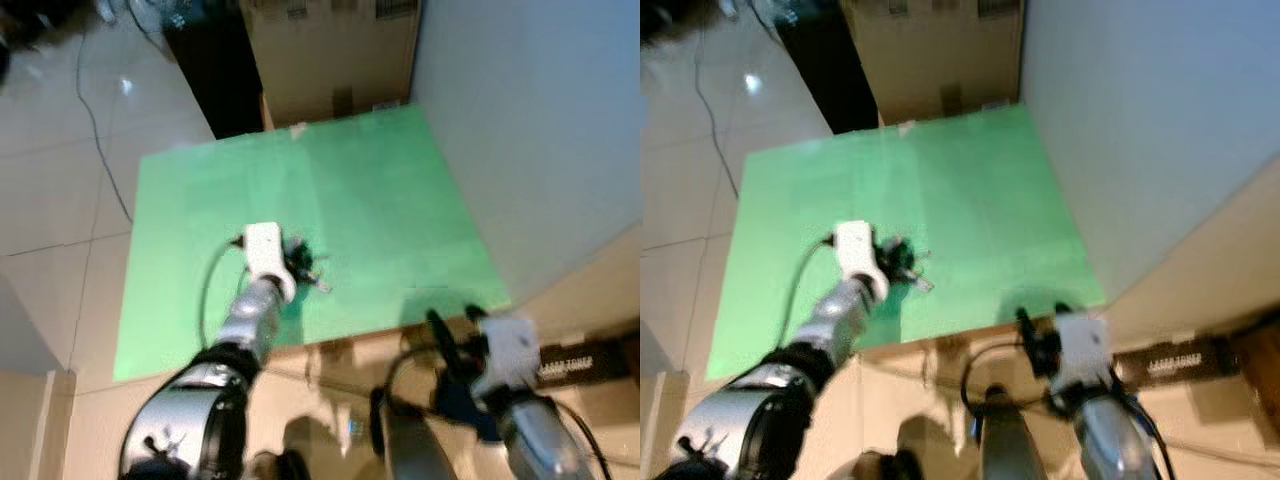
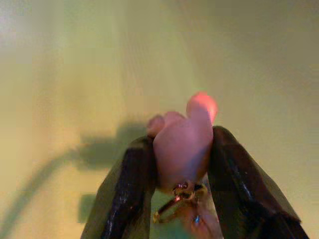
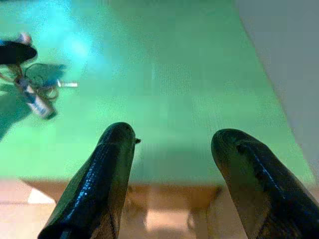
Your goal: Hang keys on a hook
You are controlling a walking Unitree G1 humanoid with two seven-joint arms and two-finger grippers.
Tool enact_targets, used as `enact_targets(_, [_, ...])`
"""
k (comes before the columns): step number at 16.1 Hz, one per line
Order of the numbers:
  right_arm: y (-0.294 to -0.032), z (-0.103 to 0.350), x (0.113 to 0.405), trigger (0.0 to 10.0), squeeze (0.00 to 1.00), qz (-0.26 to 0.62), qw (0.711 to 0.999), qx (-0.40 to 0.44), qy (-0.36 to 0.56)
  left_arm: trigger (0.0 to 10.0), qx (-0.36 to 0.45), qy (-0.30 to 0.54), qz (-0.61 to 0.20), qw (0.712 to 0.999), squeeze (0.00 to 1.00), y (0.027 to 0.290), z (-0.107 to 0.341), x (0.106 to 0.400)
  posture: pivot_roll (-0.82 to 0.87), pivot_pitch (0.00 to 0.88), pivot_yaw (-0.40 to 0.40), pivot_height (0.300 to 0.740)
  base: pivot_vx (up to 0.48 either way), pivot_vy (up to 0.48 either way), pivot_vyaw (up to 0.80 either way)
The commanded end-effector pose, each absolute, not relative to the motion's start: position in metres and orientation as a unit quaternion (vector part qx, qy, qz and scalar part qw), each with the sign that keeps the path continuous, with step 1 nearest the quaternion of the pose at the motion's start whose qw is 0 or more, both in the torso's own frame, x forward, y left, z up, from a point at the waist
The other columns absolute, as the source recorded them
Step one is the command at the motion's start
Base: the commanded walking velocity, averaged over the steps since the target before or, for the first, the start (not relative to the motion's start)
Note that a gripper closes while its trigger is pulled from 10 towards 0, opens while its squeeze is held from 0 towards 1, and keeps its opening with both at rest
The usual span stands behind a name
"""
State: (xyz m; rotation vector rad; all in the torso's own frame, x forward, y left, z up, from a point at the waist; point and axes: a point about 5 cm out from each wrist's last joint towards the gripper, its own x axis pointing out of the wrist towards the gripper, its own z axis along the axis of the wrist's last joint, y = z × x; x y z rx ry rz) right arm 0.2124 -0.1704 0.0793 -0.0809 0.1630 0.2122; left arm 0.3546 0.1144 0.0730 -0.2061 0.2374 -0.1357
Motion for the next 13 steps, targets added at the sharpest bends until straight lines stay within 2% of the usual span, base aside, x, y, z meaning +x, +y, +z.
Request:
enact_targets(1, [-0.171, 0.076, 0.223, 10.0, 0.00, 0.109, 0.991, -0.027, 0.079, 0.0, -0.068, 0.033, -0.066, 0.995, 0.00, 0.137, 0.099, 0.360, -0.15, 0.000, 0.096, 0.736, 0.000, 0.000, 0.00])
enact_targets(3, [-0.172, 0.081, 0.242, 10.0, 0.00, 0.099, 0.993, -0.015, 0.062, 0.0, -0.027, -0.016, -0.060, 0.998, 0.00, 0.165, 0.112, 0.350, -0.08, 0.000, 0.071, 0.736, 0.000, 0.000, 0.00])
enact_targets(4, [-0.173, 0.086, 0.250, 10.0, 0.00, 0.092, 0.995, -0.016, 0.046, 0.0, -0.036, -0.022, -0.053, 0.998, 0.00, 0.181, 0.114, 0.338, -0.06, 0.000, 0.049, 0.736, 0.000, 0.000, 0.00])
enact_targets(6, [-0.174, 0.097, 0.259, 10.0, 0.00, 0.092, 0.995, -0.022, 0.019, 0.0, -0.025, -0.035, -0.047, 0.998, 0.00, 0.193, 0.110, 0.316, -0.04, 0.000, 0.011, 0.736, 0.000, 0.000, 0.00])
enact_targets(8, [-0.178, 0.103, 0.266, 10.0, 0.00, 0.086, 0.996, -0.024, 0.000, 0.0, 0.000, -0.038, -0.051, 0.998, 0.00, 0.188, 0.101, 0.293, -0.03, 0.000, -0.001, 0.736, 0.000, 0.000, 0.00])
enact_targets(9, [-0.181, 0.105, 0.270, 10.0, 0.00, 0.071, 0.997, -0.017, -0.013, 10.0, -0.004, -0.029, -0.046, 0.999, 0.00, 0.181, 0.096, 0.281, -0.01, 0.000, -0.010, 0.736, 0.000, 0.000, 0.00])
enact_targets(10, [-0.183, 0.105, 0.273, 10.0, 0.00, 0.060, 0.998, -0.009, -0.016, 10.0, -0.007, -0.019, -0.043, 0.999, 0.00, 0.175, 0.093, 0.279, -0.02, 0.000, -0.012, 0.736, 0.000, 0.000, 0.00])
enact_targets(13, [-0.178, 0.100, 0.277, 10.0, 0.00, 0.072, 0.997, -0.006, -0.009, 10.0, -0.019, 0.000, -0.033, 0.999, 0.00, 0.169, 0.090, 0.284, -0.03, 0.000, -0.007, 0.736, 0.000, 0.000, 0.70])
